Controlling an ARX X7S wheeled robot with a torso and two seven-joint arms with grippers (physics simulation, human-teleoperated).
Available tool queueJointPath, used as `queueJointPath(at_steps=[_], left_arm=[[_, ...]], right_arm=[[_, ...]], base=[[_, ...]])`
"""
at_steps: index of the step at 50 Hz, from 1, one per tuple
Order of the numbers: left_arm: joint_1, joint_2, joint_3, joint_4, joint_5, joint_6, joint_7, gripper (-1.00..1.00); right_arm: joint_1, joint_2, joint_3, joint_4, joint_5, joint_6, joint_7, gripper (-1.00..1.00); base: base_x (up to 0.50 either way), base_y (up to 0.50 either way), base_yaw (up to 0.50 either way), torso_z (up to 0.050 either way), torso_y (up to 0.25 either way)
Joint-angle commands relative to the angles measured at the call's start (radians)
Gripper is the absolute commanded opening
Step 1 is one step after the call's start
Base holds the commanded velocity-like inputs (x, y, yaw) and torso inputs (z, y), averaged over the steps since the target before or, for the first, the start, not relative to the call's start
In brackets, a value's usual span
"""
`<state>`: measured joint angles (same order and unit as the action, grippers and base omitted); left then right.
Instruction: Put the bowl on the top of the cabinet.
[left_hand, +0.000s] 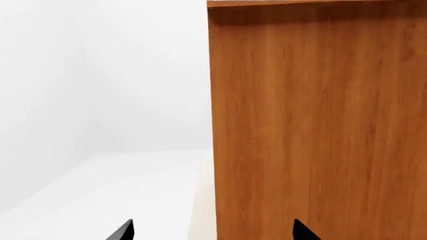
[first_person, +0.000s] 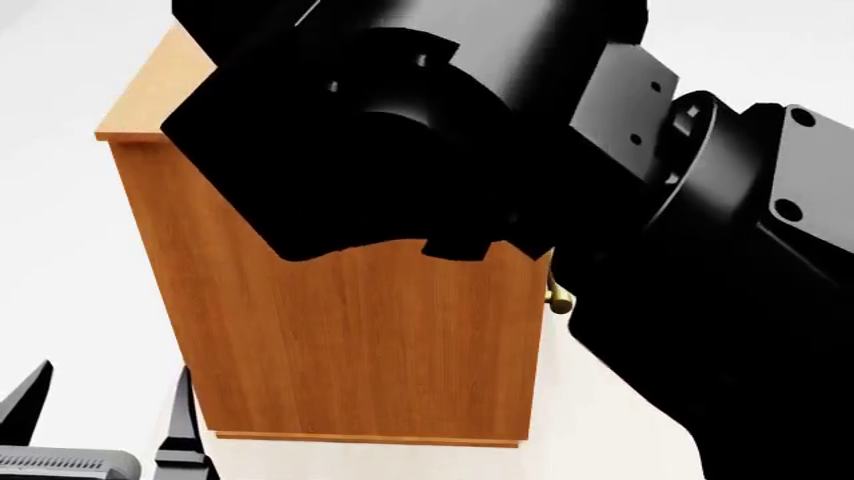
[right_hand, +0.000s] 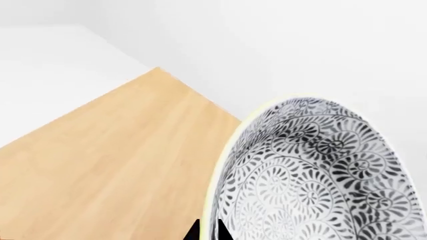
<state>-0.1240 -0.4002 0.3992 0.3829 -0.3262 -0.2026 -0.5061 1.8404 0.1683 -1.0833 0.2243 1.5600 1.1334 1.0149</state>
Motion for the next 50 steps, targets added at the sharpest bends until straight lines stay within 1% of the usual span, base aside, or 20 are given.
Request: queueJointPath(at_steps=[1,8,20,39,50], left_arm=[[-0.001,0.002,0.003,-0.014,-0.003,0.006,0.003,1.0],[0.002,0.0,-0.001,-0.019,-0.005,0.015,0.002,1.0],[-0.002,0.003,0.002,-0.035,-0.009,0.022,0.007,1.0],[0.005,0.002,0.007,-0.051,-0.006,0.039,0.009,1.0],[0.0,-0.001,0.008,-0.045,-0.006,0.033,0.004,1.0]], right_arm=[[-0.019,-0.003,-0.031,0.082,-0.098,-0.04,-0.059,-1.0],[-0.038,-0.003,-0.048,0.081,-0.12,-0.056,-0.074,-1.0],[-0.07,-0.022,-0.062,0.016,-0.116,-0.067,-0.073,-1.0],[-0.11,-0.032,-0.095,0.044,-0.167,-0.117,-0.115,-1.0],[-0.124,-0.036,-0.089,0.001,-0.15,-0.119,-0.083,-1.0]], base=[[0.0,0.0,0.0,0.0,0.0],[0.0,0.0,0.0,0.0,0.0],[0.0,0.0,0.0,0.0,0.001],[0.0,0.0,0.0,0.0,0.0],[0.0,0.0,0.0,0.0,0.0]])
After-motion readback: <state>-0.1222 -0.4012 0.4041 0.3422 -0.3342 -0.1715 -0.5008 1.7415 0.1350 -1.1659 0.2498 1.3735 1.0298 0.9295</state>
